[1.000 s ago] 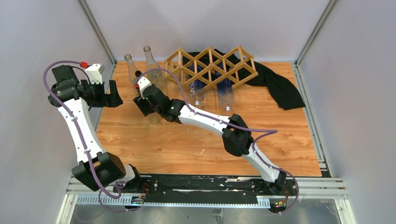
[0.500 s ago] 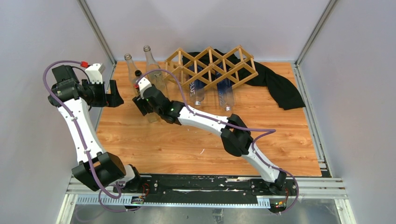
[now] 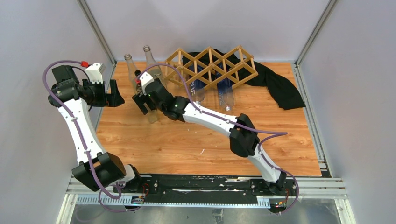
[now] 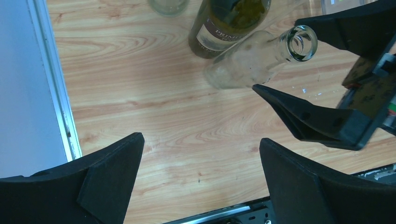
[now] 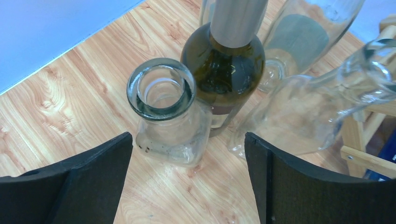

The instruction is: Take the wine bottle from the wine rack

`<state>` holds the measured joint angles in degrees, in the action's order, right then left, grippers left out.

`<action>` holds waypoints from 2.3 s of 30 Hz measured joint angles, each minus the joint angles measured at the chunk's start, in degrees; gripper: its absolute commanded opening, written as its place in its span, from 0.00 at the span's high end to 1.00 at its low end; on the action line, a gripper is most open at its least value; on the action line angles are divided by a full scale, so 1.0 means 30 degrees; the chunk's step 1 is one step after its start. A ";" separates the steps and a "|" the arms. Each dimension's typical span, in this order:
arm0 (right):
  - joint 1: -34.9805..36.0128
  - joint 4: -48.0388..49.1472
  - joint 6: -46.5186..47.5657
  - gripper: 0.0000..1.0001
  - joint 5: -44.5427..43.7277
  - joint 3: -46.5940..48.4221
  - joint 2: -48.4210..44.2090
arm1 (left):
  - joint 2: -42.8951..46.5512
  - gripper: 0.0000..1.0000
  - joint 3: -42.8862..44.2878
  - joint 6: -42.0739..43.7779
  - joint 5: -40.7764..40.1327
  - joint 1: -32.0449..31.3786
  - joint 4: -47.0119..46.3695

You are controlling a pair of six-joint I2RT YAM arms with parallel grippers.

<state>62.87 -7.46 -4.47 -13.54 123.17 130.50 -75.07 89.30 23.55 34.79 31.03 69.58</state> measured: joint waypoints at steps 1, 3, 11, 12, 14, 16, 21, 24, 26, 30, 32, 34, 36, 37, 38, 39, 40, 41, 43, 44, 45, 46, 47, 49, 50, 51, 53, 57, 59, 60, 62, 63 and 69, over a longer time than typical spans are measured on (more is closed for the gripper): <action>0.0000 -0.0124 -0.0007 0.06 -0.0022 0.0022 -0.0087 | 0.0007 0.00 0.0000 0.0000 0.0000 0.0000 0.0000; 0.0000 -0.0714 -0.0051 0.06 -0.0080 -0.0066 -0.0663 | 0.0066 0.00 0.0007 -0.0007 0.0029 0.0000 0.0000; -0.0182 -0.2127 -0.0816 0.05 -0.1086 -0.4430 -0.6564 | 0.0095 0.00 0.0007 -0.0197 0.0444 0.0007 0.0000; -0.0313 -0.2237 -0.1107 0.05 -0.1188 -0.5224 -0.7548 | 0.0095 0.00 0.0007 -0.0226 0.0503 0.0007 0.0007; -0.0787 -0.2244 -0.1741 0.04 -0.1231 -0.6841 -0.9253 | 0.0095 0.00 0.0007 -0.0328 0.0648 0.0007 0.0007; -0.1661 -0.2339 -0.2594 0.04 -0.1282 -0.8422 -1.0630 | 0.0095 0.00 0.0007 -0.0415 0.0838 0.0007 0.0007; -0.4299 -0.2492 -0.4728 0.03 -0.0896 -1.1322 -1.1453 | 0.0095 0.00 0.0007 -0.0532 0.1428 0.0007 0.0007; -0.5217 -0.2739 -0.5406 0.03 -0.0750 -1.2021 -1.0834 | 0.0117 0.00 0.0007 -0.0554 0.1734 0.0007 0.0007; -0.5464 -0.2798 -0.5748 0.03 -0.0561 -1.2174 -1.0331 | 0.0189 0.00 0.0000 -0.0546 0.1872 0.0007 0.0007; -0.5938 -0.2514 -0.6309 0.03 0.0175 -1.2284 -0.9537 | 0.0408 0.00 -0.0051 -0.0466 0.2084 0.0007 0.0007; -0.6346 -0.2127 -0.6586 0.03 0.0576 -1.2291 -0.9100 | 0.0539 0.00 -0.0131 -0.0415 0.2186 0.0007 0.0007; -0.6834 -0.1705 -0.6819 0.03 0.0925 -1.2269 -0.8517 | 0.0627 0.00 -0.0211 -0.0386 0.2295 0.0007 0.0007; -0.7235 -0.1377 -0.7053 0.04 0.1180 -1.2101 -0.7737 | 0.0692 0.00 -0.0313 -0.0342 0.2433 0.0007 0.0015; -0.7395 -0.1253 -0.7162 0.04 0.1311 -1.1992 -0.7271 | 0.0707 0.00 -0.0342 -0.0328 0.2484 0.0007 0.0015; -0.7563 -0.1166 -0.7242 0.04 0.1392 -1.1839 -0.6790 | 0.0729 0.00 -0.0379 -0.0299 0.2543 0.0007 0.0015; -0.7694 -0.1027 -0.7329 0.04 0.1450 -1.1708 -0.6368 | 0.0736 0.00 -0.0386 -0.0270 0.2572 0.0007 0.0015; -0.7788 -0.0969 -0.7431 0.04 0.1515 -1.1562 -0.5982 | 0.0743 0.00 -0.0401 -0.0233 0.2601 0.0007 0.0015; -0.7854 -0.0845 -0.7548 0.05 0.1537 -1.1431 -0.5595 | 0.0750 0.00 -0.0415 -0.0189 0.2645 0.0007 0.0015; -0.7941 -0.0627 -0.7701 0.05 0.1610 -1.1213 -0.5034 | 0.0765 0.00 -0.0430 -0.0102 0.2739 0.0007 0.0015; -0.7985 -0.0415 -0.7839 0.05 0.1698 -1.1198 -0.4823 | 0.0787 0.00 -0.0444 -0.0051 0.2783 0.0007 0.0015; -0.7978 -0.0313 -0.7956 0.06 0.1770 -1.1191 -0.4707 | 0.0809 0.00 -0.0452 -0.0029 0.2827 0.0007 0.0022; -0.7978 -0.0146 -0.8080 0.06 0.1851 -1.1191 -0.4619 | 0.0845 0.00 -0.0466 0.0007 0.2871 0.0007 0.0022; -0.7985 0.0109 -0.8218 0.06 0.1960 -1.1191 -0.4539 | 0.0874 0.00 -0.0481 0.0022 0.2900 0.0007 0.0015; -0.8007 0.0612 -0.8459 0.07 0.2106 -1.1191 -0.4408 | 0.0962 0.00 -0.0532 0.0044 0.2951 0.0007 0.0022; -0.8014 0.0954 -0.8633 0.07 0.2193 -1.1191 -0.4313 | 0.0998 0.00 -0.0546 0.0080 0.2987 0.0007 0.0036; -0.8014 0.1188 -0.8750 0.08 0.2215 -1.1191 -0.4240 | 0.1042 0.00 -0.0546 0.0095 0.3009 0.0007 0.0029; -0.8029 0.1770 -0.9078 0.09 0.2237 -1.1191 -0.4051 | 0.1115 0.00 -0.0554 0.0117 0.3038 0.0007 0.0036; -0.8138 0.3235 -0.9901 0.11 0.2310 -1.1599 -0.3905 | 0.1151 0.00 -0.0590 0.0211 0.3060 0.0007 0.0029; -0.8218 0.3949 -1.0353 0.13 0.2288 -1.1963 -0.3905 | 0.1151 0.00 -0.0663 0.0255 0.3060 0.0007 0.0044; -0.8240 0.4437 -1.0688 0.14 0.2178 -1.2247 -0.3905 | 0.1151 0.00 -0.0678 0.0306 0.3060 0.0007 0.0058; -0.8233 0.4947 -1.1154 0.17 0.1858 -1.2677 -0.3905 | 0.1166 0.00 -0.0707 0.0379 0.3060 0.0007 0.0058; -0.8233 0.5093 -1.1329 0.19 0.1683 -1.2823 -0.3905 | 0.1188 0.00 -0.0743 0.0415 0.3060 0.0007 0.0044; -0.8058 0.5617 -1.2378 0.29 0.0226 -1.2954 -0.3905 | 0.1501 0.00 -0.0772 0.0539 0.3045 0.0007 0.0058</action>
<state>38.70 9.39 -41.60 -12.86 84.31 118.78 -70.57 86.98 25.17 43.92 31.05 69.76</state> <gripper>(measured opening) 0.767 0.997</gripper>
